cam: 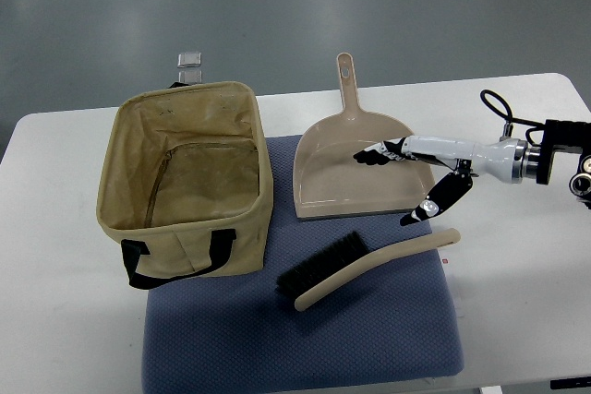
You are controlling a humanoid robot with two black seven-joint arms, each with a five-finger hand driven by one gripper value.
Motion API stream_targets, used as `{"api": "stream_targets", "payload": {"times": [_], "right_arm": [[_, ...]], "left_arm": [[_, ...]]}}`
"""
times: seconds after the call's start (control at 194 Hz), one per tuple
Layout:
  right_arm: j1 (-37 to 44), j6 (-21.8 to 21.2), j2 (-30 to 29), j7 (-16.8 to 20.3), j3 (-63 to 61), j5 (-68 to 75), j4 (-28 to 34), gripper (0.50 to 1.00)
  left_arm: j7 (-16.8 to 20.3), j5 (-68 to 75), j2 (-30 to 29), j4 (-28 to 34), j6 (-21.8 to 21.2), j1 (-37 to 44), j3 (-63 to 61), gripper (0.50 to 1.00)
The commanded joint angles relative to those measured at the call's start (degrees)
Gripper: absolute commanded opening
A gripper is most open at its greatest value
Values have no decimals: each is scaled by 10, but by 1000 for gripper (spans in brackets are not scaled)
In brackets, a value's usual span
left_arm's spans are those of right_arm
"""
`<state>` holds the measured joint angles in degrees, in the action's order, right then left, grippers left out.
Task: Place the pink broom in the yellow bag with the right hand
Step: 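Reach the right hand down toward the beige brush handle, then close the right hand around the brush handle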
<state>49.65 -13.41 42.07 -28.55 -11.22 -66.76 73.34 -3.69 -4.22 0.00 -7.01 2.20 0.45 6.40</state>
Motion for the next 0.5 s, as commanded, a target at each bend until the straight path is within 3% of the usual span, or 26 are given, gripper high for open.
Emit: {"api": "stream_targets", "payload": {"times": [0.0,0.232,0.495], "right_arm": [[0,53,0,2,32,-74,21,917],[0,107,4,5,83,-168,35,909],[1,133,10,29,97,-207,34,844]], "left_arm": [[1,0,0,0,0,0,0,1000],[0,0,0,1,0,0,0,1000],[0,0,0,0,0,0,-1,1000]]}}
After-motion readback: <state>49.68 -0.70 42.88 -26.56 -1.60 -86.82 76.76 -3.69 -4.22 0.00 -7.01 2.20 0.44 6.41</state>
